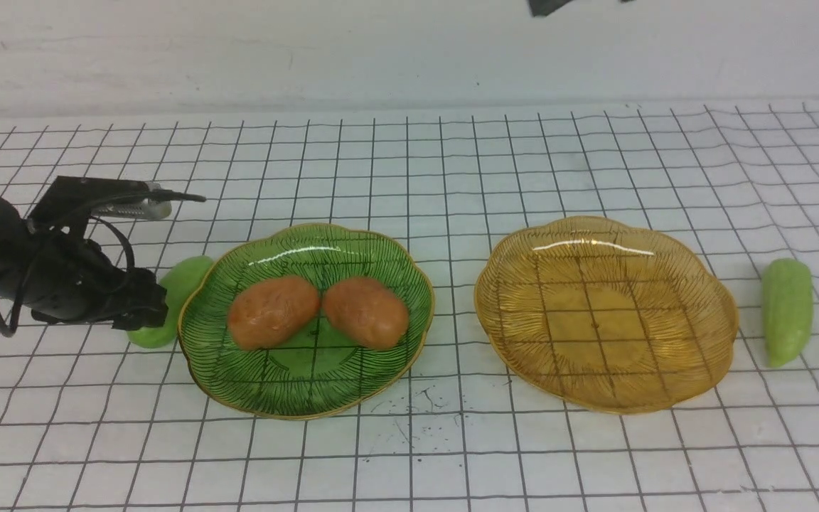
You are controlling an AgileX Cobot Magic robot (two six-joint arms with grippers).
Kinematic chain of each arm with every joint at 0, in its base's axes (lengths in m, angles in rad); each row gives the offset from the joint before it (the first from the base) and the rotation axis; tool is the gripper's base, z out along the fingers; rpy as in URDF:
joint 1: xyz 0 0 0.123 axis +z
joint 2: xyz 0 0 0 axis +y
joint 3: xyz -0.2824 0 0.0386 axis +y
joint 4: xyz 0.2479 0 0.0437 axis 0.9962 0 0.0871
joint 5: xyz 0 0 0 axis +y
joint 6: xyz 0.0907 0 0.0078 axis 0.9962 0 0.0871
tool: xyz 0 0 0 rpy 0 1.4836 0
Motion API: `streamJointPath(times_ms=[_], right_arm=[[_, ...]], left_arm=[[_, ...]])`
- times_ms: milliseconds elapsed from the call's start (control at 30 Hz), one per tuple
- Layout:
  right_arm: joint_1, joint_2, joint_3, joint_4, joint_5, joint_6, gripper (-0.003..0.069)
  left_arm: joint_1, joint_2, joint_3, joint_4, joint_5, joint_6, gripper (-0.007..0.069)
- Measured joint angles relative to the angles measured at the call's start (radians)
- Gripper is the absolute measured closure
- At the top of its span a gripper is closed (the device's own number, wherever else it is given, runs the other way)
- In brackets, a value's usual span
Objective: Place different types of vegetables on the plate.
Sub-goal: 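Move the green vegetable from the table onto the right plate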
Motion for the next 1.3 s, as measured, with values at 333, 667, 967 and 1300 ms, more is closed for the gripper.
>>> streamJointPath(times_ms=[333, 667, 967, 1300], right_arm=[[-0.050, -0.068, 0.003, -0.043, 0.002, 0.000, 0.0099], [-0.204, -0.110, 0.032, -0.081, 0.006, 0.000, 0.0144], [-0.491, -0.273, 0.320, -0.089, 0.006, 0.010, 0.0205], [-0.767, -0.134, 0.568, 0.117, -0.003, -0.034, 0.0207]], left_arm=[[0.000, 0.055, -0.001, -0.003, 0.005, 0.000, 0.0234], [0.021, -0.042, -0.065, 0.096, 0.155, -0.168, 0.0303], [-0.054, -0.253, -0.223, 0.151, 0.318, -0.284, 0.0303], [-0.645, -0.092, -0.406, 0.031, 0.357, -0.273, 0.0303]])
